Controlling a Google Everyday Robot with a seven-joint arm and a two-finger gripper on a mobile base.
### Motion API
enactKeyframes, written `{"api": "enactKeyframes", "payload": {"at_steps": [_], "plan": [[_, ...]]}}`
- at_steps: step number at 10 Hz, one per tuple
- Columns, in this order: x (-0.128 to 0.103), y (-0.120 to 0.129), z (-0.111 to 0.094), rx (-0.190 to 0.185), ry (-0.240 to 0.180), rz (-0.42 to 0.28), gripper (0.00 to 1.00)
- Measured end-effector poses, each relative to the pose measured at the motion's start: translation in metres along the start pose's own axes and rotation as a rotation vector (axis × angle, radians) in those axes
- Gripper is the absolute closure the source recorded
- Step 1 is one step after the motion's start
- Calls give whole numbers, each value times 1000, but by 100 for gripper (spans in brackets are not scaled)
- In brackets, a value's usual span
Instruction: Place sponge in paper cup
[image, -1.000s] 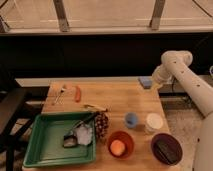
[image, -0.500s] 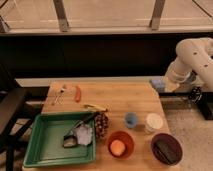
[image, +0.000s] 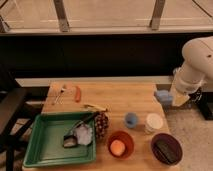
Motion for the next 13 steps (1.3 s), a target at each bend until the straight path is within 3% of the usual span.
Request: {"api": "enactKeyframes", "payload": {"at_steps": [1, 8, 13], "plan": [[0, 11, -1, -23, -1, 8, 100], [-3, 9, 1, -32, 4, -17, 100], [-13, 31, 49, -134, -5, -85, 100]]}}
